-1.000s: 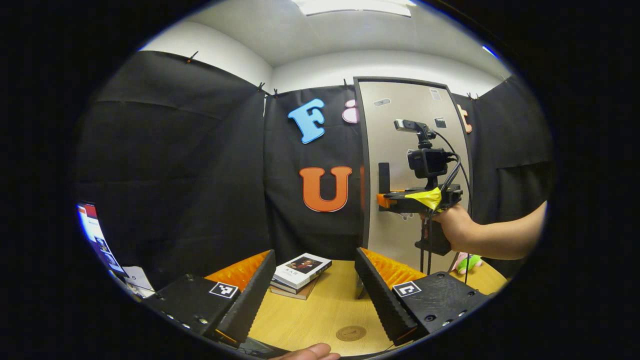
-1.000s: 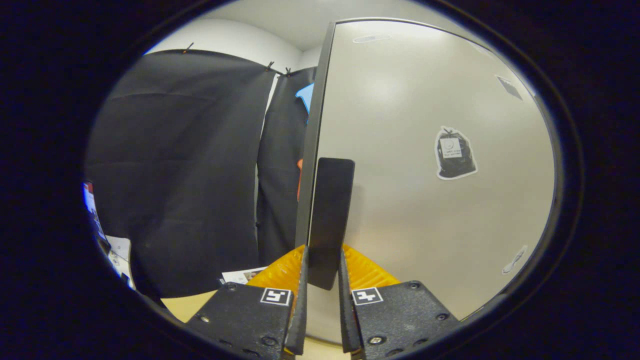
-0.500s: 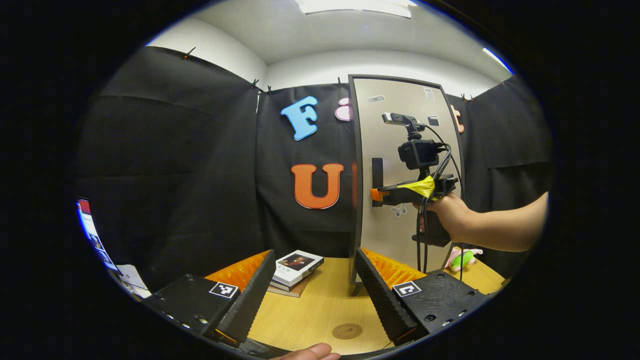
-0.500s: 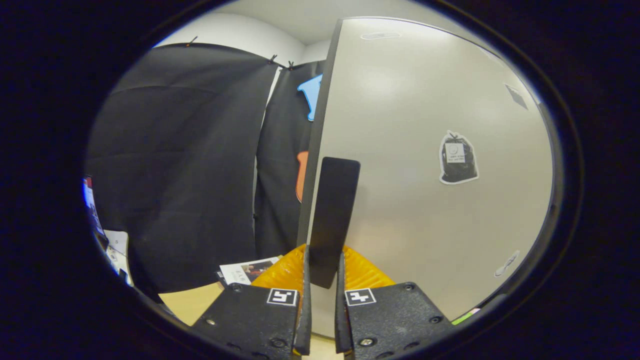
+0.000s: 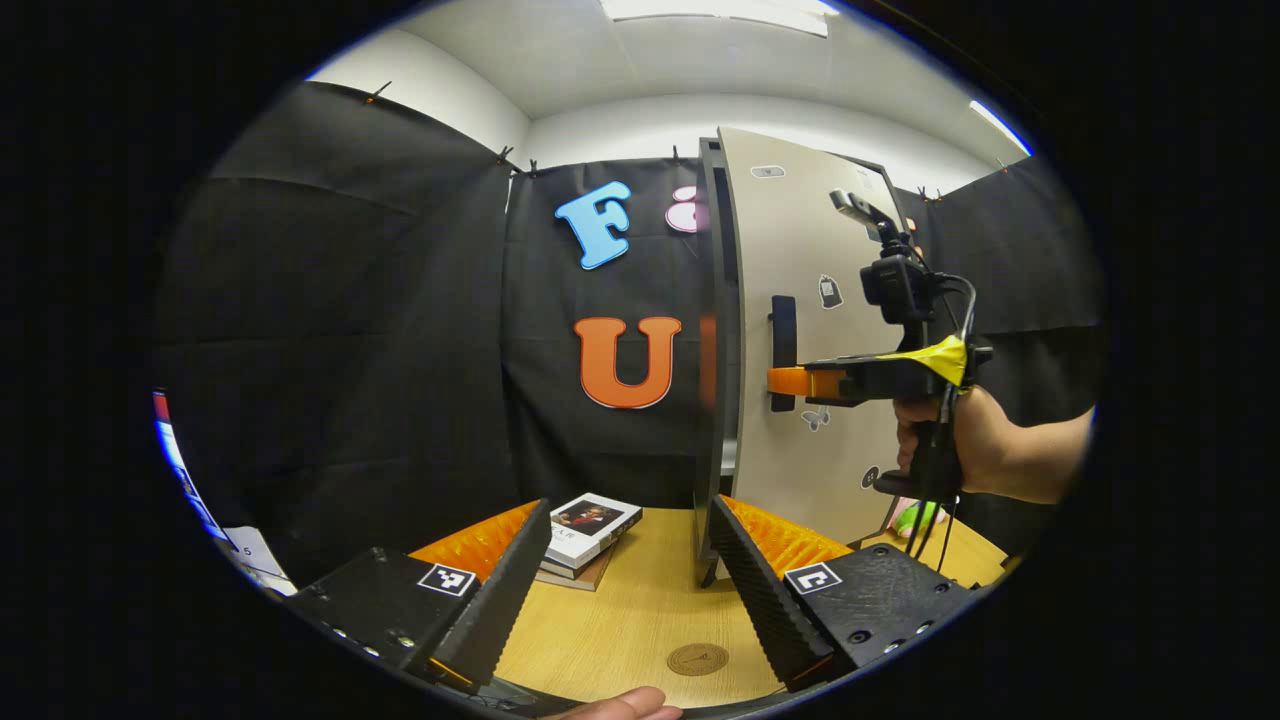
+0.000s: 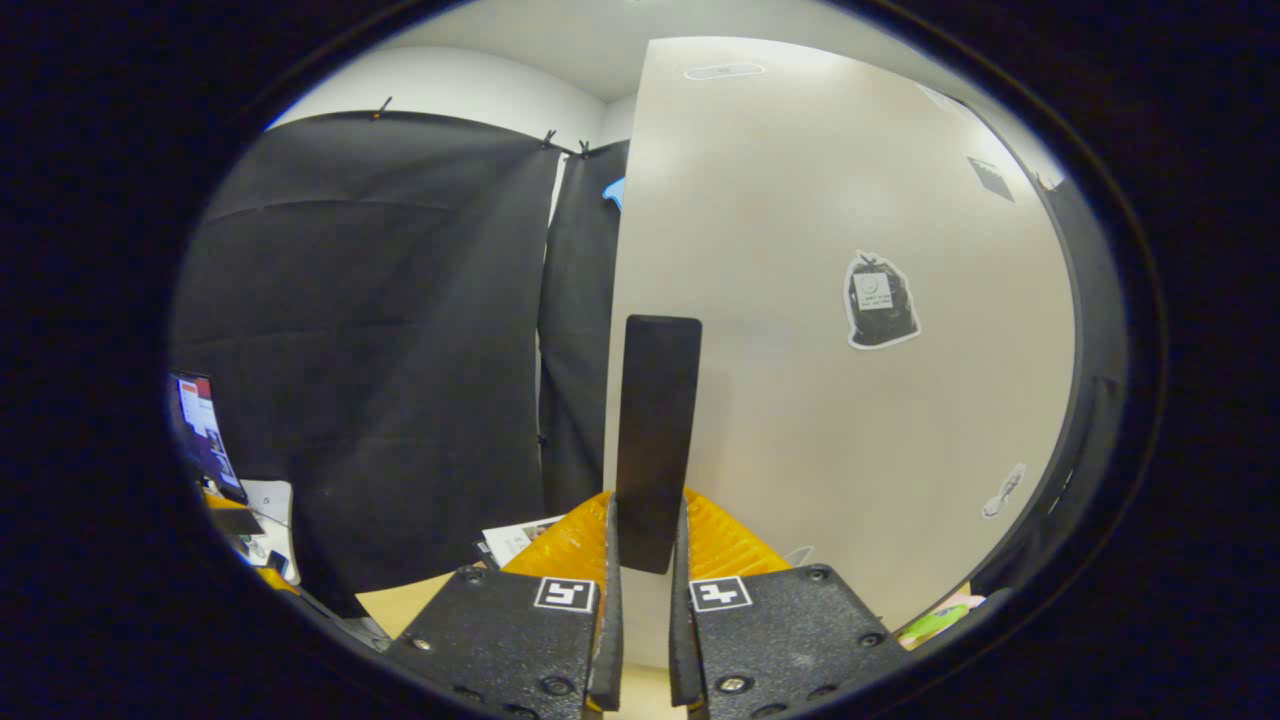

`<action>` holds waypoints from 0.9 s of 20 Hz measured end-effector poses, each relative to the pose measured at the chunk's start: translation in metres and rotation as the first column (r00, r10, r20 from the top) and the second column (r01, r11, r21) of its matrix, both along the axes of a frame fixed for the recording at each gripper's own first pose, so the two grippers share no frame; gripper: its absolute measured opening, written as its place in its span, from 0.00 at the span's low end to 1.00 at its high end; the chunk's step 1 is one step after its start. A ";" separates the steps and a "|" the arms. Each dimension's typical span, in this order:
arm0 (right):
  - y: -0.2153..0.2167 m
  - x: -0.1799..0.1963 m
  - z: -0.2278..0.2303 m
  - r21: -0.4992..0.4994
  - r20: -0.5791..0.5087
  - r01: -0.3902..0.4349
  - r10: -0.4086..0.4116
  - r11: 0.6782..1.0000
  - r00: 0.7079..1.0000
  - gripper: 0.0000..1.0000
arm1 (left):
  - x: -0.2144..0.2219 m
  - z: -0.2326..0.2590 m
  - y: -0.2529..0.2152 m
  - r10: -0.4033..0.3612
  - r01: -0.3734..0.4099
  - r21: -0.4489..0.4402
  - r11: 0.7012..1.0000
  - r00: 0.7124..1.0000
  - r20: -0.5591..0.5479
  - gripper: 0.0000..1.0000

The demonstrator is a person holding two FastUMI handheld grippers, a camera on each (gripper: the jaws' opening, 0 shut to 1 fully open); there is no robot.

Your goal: Open the cabinet door with the right hand, grasp the bottle in the cabinet with the left hand and place it on the coaster, then close the cabinet door with the right hand.

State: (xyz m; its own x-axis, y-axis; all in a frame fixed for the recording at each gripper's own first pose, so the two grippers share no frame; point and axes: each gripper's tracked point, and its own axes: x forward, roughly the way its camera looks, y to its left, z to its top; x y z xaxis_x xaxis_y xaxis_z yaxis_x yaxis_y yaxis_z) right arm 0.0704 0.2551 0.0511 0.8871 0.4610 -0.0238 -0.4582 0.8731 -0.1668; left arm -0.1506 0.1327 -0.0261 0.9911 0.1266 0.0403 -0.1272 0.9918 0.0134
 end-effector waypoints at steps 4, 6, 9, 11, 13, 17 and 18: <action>-0.003 -0.011 -0.001 0.039 0.003 -0.001 0.001 0.999 1.000 0.21 | 0.004 0.002 -0.004 -0.042 0.042 0.014 0.999 0.999 0.003 0.96; -0.003 -0.010 -0.001 0.056 -0.005 0.000 0.000 0.998 1.000 0.21 | 0.006 -0.002 -0.007 -0.059 0.059 0.018 0.998 0.998 -0.004 0.96; -0.004 -0.012 0.002 0.043 -0.006 0.001 -0.001 0.999 1.000 0.21 | 0.010 -0.006 -0.013 -0.088 0.088 0.010 0.996 0.996 -0.017 0.96; -0.004 -0.013 0.002 0.050 -0.014 0.002 -0.002 0.999 1.000 0.22 | 0.013 -0.005 -0.019 -0.110 0.110 0.008 0.994 0.994 -0.015 0.96; -0.003 -0.012 0.000 0.062 -0.020 0.009 -0.008 0.998 1.000 0.22 | 0.015 -0.004 -0.026 -0.136 0.136 0.015 0.991 0.991 -0.016 0.96; -0.005 -0.012 0.001 0.068 -0.016 0.022 -0.021 0.997 1.000 0.20 | 0.015 -0.007 -0.040 -0.178 0.180 0.037 0.983 0.983 -0.035 0.96; -0.005 -0.013 0.002 0.071 -0.015 0.027 -0.026 0.997 1.000 0.21 | 0.015 -0.008 -0.044 -0.190 0.191 0.041 0.981 0.981 -0.040 0.96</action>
